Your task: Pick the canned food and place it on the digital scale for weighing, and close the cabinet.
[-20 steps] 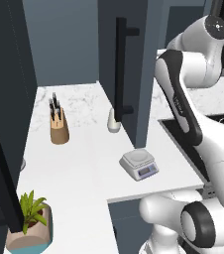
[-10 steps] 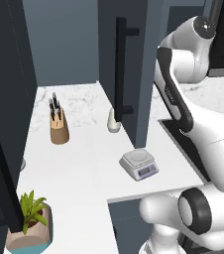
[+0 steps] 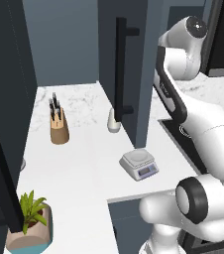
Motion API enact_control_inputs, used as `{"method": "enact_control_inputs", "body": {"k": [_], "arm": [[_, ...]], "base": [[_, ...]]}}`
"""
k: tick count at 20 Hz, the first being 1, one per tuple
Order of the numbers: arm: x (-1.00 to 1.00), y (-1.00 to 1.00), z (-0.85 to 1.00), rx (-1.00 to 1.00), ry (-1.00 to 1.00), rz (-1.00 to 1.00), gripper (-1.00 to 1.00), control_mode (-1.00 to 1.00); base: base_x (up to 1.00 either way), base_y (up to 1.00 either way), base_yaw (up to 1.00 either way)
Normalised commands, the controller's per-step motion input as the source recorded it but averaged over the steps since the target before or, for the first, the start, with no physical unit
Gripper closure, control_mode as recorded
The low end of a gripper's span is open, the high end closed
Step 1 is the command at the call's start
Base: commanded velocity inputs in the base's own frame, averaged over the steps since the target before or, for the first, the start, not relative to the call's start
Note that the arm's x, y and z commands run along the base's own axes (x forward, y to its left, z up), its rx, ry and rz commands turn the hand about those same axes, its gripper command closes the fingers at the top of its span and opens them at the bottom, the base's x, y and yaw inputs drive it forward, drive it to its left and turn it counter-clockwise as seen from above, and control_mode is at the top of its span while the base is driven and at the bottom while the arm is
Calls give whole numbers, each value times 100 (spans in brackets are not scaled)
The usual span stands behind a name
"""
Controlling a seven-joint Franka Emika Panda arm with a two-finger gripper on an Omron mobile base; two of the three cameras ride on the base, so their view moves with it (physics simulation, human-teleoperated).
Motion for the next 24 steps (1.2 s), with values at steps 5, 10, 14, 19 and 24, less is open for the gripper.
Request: {"method": "enact_control_inputs", "body": {"k": [5, 10, 14, 19, 24], "arm": [[17, 0, 0, 0, 0, 0, -100, -100], [22, 0, 0, 0, 0, 0, -100, -100], [23, 0, 0, 0, 0, 0, -100, -100], [35, 7, 0, 0, 0, 0, -100, -100], [25, 14, 0, 0, 0, 0, -100, -100]], "base": [[0, 0, 0], [0, 0, 0], [0, 0, 0], [0, 0, 0], [0, 0, 0]]}}
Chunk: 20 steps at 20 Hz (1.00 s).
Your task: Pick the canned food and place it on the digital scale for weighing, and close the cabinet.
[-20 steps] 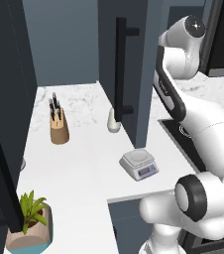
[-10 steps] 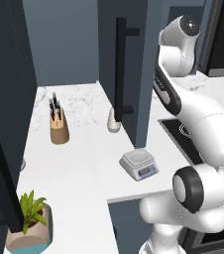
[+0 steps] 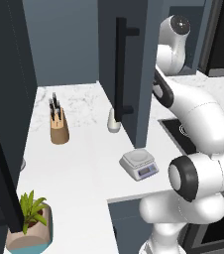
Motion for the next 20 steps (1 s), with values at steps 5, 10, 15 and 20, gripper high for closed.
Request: {"method": "enact_control_inputs", "body": {"k": [5, 10, 15, 20], "arm": [[21, 3, 0, 0, 0, 0, -100, -100], [17, 0, 0, 0, 0, 0, -100, -100], [31, 0, 0, 0, 0, 0, -100, -100], [40, 0, 0, 0, 0, 0, -100, -100]], "base": [[0, 0, 0], [0, 0, 0], [0, 0, 0], [0, 0, 0]]}}
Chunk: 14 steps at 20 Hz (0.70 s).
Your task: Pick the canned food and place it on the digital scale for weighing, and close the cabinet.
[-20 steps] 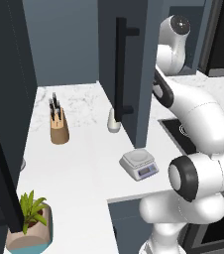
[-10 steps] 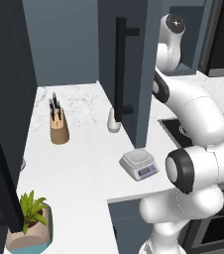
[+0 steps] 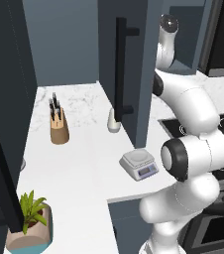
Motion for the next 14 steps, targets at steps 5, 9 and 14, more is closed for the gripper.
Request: {"method": "enact_control_inputs", "body": {"k": [5, 9, 14], "arm": [[33, 0, -3, 0, 0, 0, -100, -100], [30, 2, -23, 0, 0, 0, -100, -100], [5, 0, -39, 0, 0, 0, -100, -100]], "base": [[0, 0, 0], [0, 0, 0], [0, 0, 0]]}}
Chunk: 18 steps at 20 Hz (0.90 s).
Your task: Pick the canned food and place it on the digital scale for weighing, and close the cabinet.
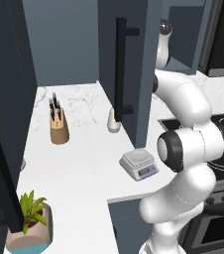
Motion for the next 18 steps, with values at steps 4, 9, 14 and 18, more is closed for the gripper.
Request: {"method": "enact_control_inputs", "body": {"k": [4, 9, 14, 18], "arm": [[8, 4, -33, 0, 0, 0, 100, -100], [16, 15, -13, 0, 0, 0, 100, -100], [-6, 8, -1, 0, -5, 0, 100, -100], [-59, 0, 7, 4, -17, -1, 100, -100]], "base": [[0, 0, 0], [0, 0, 0], [0, 0, 0], [0, 0, 0]]}}
